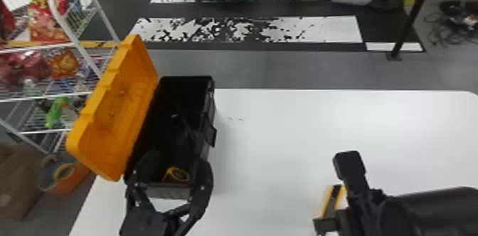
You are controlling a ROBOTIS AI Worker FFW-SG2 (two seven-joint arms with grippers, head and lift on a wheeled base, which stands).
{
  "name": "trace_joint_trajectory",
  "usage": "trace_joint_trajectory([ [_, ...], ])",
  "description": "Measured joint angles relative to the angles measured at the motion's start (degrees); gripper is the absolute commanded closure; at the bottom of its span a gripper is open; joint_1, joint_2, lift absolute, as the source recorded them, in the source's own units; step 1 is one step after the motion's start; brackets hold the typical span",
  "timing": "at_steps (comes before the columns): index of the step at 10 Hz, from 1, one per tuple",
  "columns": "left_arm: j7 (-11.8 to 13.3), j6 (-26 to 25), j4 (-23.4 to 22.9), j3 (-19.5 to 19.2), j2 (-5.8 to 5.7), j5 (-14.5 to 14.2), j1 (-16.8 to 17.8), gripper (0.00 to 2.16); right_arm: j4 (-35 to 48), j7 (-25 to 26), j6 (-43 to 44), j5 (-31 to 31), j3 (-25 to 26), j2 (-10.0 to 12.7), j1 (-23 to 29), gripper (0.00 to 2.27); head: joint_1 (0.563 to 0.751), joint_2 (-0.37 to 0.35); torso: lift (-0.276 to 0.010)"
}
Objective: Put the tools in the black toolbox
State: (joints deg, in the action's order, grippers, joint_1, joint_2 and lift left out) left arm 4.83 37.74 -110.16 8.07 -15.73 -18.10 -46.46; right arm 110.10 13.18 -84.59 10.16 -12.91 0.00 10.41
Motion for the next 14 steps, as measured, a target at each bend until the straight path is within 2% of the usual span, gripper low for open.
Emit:
trace_joint_trajectory([
  [3, 0.0, 0.1, -0.4, -0.3, -0.07, 0.0, -0.5, 0.05, -2.0, -0.1, 1.8, 1.6, 0.5, 0.0, -0.7, 0.22, 0.695, 0.151, -0.039],
  [6, 0.0, 0.1, -0.5, -0.6, -0.17, 0.0, -0.7, 0.05, -2.2, -0.3, 2.1, 2.1, 0.2, 0.0, -1.2, 0.92, 0.695, 0.167, -0.039],
  [7, 0.0, 0.1, -0.6, -0.7, -0.19, -0.1, -0.7, 0.05, -2.2, -0.5, 1.7, 2.1, 0.1, 0.0, -1.4, 1.07, 0.695, 0.169, -0.039],
  [9, 0.1, 0.1, -0.6, -0.8, -0.27, -0.2, -0.7, 0.05, -2.3, -0.9, 1.3, 1.9, 0.2, 0.0, -1.6, 1.8, 0.695, 0.173, -0.039],
  [10, 0.1, 0.1, -0.6, -0.8, -0.3, -0.2, -0.8, 0.05, -2.3, -1.5, 1.1, 1.5, 0.2, 0.0, -1.6, 2.04, 0.695, 0.172, -0.039],
  [13, 0.0, 0.1, -0.4, -0.9, -0.28, -0.3, -0.8, 0.05, -2.3, -4.1, 1.6, 0.1, 0.5, 0.0, -1.0, 2.14, 0.695, 0.177, -0.039],
  [14, 0.0, 0.1, -0.4, -0.9, -0.27, -0.3, -0.8, 0.05, -1.7, -4.9, 1.9, -0.6, 0.5, 0.0, -0.4, 2.24, 0.695, 0.178, -0.039],
])
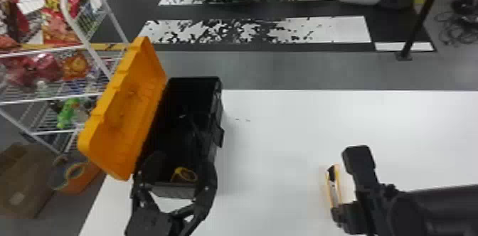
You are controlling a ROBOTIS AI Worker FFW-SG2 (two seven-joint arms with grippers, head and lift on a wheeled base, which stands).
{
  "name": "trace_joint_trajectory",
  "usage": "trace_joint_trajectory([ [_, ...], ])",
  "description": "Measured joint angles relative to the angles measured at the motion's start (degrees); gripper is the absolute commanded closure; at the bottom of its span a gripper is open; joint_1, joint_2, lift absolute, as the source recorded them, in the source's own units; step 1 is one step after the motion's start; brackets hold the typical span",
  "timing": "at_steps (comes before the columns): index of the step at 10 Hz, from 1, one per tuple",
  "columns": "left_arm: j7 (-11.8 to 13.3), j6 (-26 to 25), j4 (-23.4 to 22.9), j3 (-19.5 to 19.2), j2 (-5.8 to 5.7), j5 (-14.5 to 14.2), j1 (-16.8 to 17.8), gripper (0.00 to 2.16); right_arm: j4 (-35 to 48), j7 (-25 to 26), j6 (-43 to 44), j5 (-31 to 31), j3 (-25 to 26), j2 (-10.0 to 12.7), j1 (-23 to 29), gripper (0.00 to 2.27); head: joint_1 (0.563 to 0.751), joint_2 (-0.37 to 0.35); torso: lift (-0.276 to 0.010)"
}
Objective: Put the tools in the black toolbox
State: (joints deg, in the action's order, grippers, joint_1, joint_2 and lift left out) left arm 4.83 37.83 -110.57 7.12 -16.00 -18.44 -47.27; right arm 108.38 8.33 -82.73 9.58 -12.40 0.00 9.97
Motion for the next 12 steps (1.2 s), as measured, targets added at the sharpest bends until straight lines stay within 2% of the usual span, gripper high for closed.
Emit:
trace_joint_trajectory([
  [4, 0.1, 0.0, -0.2, 0.0, 0.08, 0.0, 0.2, 0.05, 5.9, -2.6, 1.5, -3.6, -0.5, 0.0, 3.6, 2.24, 0.695, 0.179, -0.039],
  [9, 0.3, 0.0, -0.5, 0.1, 0.07, 0.0, 0.4, 0.05, 10.5, -4.2, 1.4, -5.8, -1.3, 0.0, 5.7, 2.24, 0.695, 0.181, -0.039],
  [12, 2.4, -0.4, -2.6, 0.2, 0.0, 0.0, 0.1, 0.05, 14.2, -10.3, 5.3, -11.6, -3.0, 0.0, 8.3, 2.24, 0.695, 0.183, -0.039],
])
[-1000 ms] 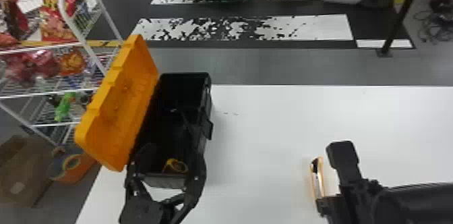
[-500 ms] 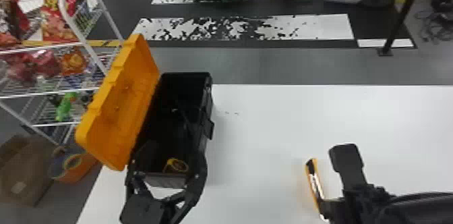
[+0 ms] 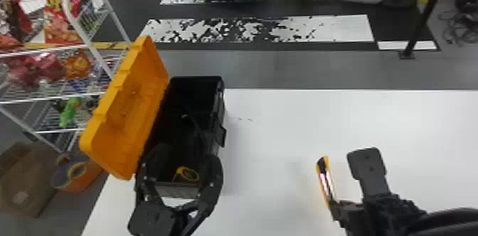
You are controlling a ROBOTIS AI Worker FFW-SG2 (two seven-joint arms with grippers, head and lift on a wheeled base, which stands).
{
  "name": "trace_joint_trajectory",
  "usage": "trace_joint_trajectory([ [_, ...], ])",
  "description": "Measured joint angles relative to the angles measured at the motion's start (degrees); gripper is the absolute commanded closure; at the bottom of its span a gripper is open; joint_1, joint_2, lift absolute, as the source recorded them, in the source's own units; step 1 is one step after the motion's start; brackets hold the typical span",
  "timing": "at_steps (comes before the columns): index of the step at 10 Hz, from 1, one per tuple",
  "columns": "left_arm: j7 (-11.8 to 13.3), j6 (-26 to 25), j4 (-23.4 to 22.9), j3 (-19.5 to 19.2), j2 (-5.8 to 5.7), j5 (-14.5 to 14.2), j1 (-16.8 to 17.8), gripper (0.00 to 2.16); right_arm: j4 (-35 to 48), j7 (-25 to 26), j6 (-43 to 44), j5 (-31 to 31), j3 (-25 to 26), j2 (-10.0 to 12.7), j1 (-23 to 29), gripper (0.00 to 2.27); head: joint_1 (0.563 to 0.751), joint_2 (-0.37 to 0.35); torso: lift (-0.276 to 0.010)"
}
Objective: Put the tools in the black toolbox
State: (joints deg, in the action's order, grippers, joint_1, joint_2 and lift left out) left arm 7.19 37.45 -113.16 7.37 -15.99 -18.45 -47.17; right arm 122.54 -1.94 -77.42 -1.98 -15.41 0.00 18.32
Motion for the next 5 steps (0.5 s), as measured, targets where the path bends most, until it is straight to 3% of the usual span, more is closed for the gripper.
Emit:
trace_joint_trajectory([
  [2, 3.3, -0.8, -1.7, 0.2, -0.05, 0.0, -0.2, 0.05, 1.7, -4.0, 6.5, -1.8, -0.2, 0.0, 1.9, 2.24, 0.695, 0.18, -0.039],
  [5, 11.7, -5.0, -3.4, 0.8, -0.02, -0.1, 0.2, 0.05, 4.0, -8.9, 14.6, -3.6, -1.2, 0.0, 3.9, 2.24, 0.695, 0.149, -0.039],
])
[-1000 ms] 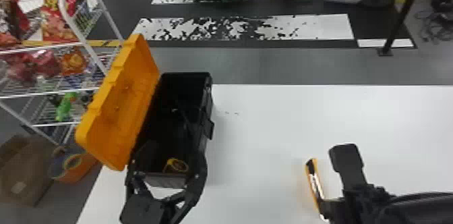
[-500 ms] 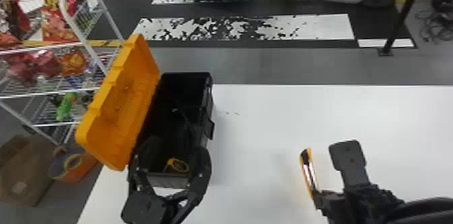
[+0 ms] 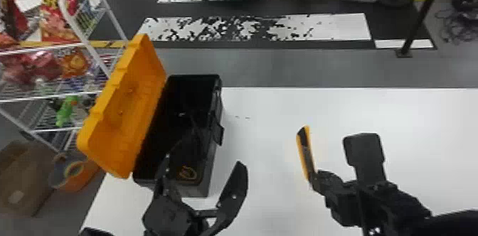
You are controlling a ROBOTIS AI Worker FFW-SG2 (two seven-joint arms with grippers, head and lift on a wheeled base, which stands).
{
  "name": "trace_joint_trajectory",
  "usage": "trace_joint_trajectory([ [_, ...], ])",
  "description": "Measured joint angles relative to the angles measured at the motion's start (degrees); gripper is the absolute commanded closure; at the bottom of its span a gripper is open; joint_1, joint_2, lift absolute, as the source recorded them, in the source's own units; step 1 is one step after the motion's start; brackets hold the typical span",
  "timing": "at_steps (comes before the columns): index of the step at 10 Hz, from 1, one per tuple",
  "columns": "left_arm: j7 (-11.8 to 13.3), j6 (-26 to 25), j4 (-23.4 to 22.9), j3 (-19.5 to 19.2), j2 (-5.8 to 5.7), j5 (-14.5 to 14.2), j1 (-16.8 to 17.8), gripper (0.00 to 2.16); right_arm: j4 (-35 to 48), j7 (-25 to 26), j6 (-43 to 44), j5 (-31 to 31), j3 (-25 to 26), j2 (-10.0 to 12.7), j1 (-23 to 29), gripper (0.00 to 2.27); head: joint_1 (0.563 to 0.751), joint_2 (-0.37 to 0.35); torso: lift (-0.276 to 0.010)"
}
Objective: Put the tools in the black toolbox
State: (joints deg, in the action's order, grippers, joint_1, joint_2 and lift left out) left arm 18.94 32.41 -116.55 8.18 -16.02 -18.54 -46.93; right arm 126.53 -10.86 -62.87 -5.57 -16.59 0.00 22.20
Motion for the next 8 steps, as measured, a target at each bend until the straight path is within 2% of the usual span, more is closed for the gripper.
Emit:
trace_joint_trajectory([
  [4, 6.4, -10.2, -0.6, 2.3, 0.02, 0.0, 3.7, 0.05, 2.6, -5.5, 7.9, -1.7, -1.9, -1.0, 2.1, 2.24, 0.695, 0.114, -0.039],
  [6, 7.8, -17.8, -1.6, 2.7, 0.2, -0.2, 6.2, 0.05, 2.7, -8.1, 12.1, -2.5, -3.9, -1.9, 2.5, 2.24, 0.695, 0.12, -0.039],
  [8, 8.0, -25.0, -2.1, 2.8, 0.39, -1.2, 9.5, 0.06, 2.8, -10.2, 15.6, -3.3, -5.6, -3.3, 2.6, 2.24, 0.695, 0.129, -0.039],
])
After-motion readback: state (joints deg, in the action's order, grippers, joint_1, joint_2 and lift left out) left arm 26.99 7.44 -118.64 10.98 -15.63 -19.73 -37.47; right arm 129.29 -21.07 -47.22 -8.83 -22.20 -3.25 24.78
